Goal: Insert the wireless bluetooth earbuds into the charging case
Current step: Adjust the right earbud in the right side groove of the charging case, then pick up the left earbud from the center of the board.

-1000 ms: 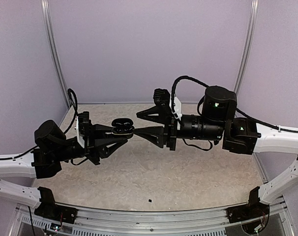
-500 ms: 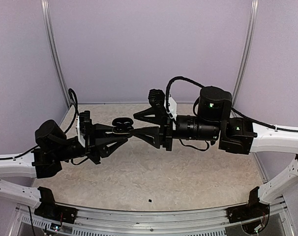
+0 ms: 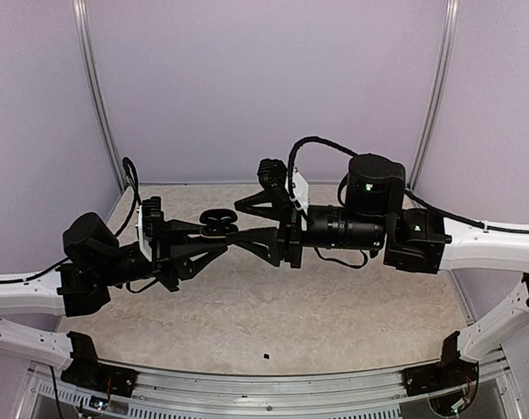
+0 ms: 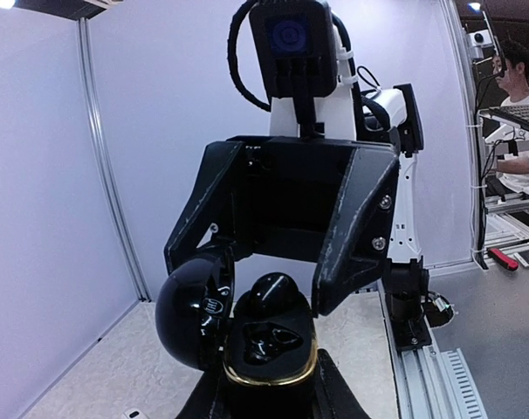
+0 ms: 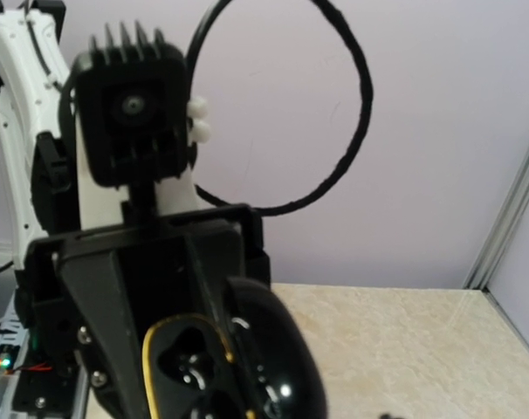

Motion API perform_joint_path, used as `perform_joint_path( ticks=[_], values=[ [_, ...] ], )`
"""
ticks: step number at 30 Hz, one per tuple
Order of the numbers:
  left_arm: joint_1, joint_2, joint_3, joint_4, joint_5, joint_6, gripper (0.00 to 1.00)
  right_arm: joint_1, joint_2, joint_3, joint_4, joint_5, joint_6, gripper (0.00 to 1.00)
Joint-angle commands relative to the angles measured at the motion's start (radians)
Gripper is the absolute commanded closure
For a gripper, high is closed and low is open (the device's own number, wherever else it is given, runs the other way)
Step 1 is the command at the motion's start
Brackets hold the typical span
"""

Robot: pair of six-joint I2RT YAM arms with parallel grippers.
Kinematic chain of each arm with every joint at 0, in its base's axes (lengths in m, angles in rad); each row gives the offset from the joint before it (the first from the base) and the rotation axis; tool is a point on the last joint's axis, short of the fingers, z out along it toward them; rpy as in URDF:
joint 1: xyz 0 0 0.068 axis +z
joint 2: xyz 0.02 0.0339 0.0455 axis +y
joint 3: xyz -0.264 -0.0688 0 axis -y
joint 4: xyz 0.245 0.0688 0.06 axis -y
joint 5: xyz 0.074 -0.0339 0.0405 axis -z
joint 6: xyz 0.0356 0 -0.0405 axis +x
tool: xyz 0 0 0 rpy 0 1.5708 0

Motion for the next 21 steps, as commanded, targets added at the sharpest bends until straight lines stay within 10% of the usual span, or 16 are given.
perform_joint_path(
  ticks=[1, 10, 14, 21],
  values=[
    [-0.003, 0.006, 0.025, 0.003, 0.018, -0.011, 0.97, -0.003, 0.012, 0.011, -0.008, -0.054, -0.015, 0.41],
    [0.018, -0.018, 0.006, 0.007, -0.014, -0.054, 0.97, -0.006, -0.074, -0.081, 0.113, -0.023, -0.002, 0.26],
    [0.034, -0.013, 0.000, 0.013, -0.062, -0.104, 0.98, -0.024, -0.100, -0.067, 0.078, -0.027, 0.019, 0.01],
    [0.090, -0.016, -0.007, 0.012, -0.151, -0.211, 0.98, -0.202, -0.084, -0.035, 0.007, -0.028, 0.180, 0.00]
  ],
)
